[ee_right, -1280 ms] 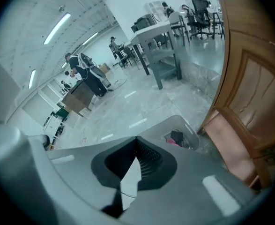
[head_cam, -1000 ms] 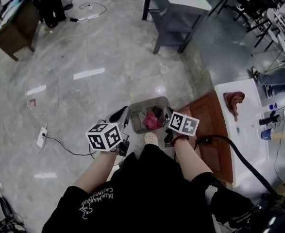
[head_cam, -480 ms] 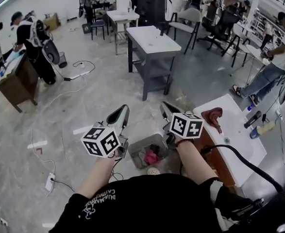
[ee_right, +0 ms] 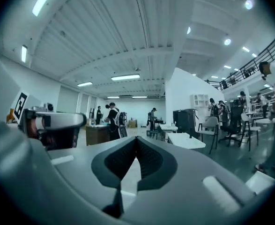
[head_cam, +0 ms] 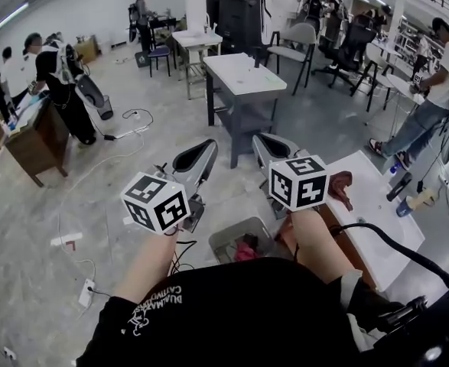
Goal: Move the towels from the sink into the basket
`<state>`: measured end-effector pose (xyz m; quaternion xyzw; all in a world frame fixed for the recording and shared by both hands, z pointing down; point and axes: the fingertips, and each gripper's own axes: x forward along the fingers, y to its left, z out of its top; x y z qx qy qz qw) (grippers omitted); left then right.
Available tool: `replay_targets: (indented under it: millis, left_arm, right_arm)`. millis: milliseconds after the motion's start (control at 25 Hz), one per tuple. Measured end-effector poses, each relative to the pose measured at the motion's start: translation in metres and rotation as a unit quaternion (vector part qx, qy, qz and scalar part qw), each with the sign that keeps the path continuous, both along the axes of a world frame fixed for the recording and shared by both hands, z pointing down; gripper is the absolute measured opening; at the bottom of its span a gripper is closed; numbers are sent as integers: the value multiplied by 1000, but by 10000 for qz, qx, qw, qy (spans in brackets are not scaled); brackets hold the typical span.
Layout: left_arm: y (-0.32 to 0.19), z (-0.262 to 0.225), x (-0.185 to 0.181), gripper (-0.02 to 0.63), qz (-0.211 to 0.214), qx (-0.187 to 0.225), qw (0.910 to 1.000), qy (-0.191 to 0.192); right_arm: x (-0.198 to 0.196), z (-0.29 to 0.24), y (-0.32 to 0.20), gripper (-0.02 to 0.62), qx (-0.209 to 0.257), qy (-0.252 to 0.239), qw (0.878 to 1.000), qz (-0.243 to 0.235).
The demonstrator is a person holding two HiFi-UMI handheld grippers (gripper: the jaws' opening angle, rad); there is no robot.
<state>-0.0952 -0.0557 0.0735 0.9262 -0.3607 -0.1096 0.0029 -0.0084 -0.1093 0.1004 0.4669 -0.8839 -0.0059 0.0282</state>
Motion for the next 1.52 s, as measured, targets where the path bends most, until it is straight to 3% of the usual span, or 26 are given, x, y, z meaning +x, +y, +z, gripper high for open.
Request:
replay_targets:
  millis: [200, 320, 520, 720, 960, 1280, 1520]
  left_arm:
    - [-1, 10, -2, 2, -264, -1, 9990, -352]
    - [-1, 13, -6, 2, -379, -57, 9990, -244]
    - [4, 4, -10, 3, -234, 37, 9991, 362]
    - [11, 1, 1, 3, 14, 145, 9996, 236]
    - [10, 41, 34, 3, 467, -288, 9979, 333]
    - [-9, 90, 93, 3, 805, -951, 9921, -114]
    - [-30, 89, 155, 2, 1031, -1008, 9894, -190]
  right_arm:
    - [9, 19, -1, 9, -484, -140, 9987, 92]
    - [17, 24, -1, 9, -580, -286, 9978, 114]
    - [14, 18, 9, 9, -341, -375, 9985, -184]
    - [10, -9, 28, 9, 155, -682, 9959, -567]
    - [49, 30, 35, 9, -59, -411, 9991, 107]
    - [124, 58, 28, 9, -447, -996, 9914, 717]
    - [188, 63, 19, 9, -445, -986, 9883, 1077]
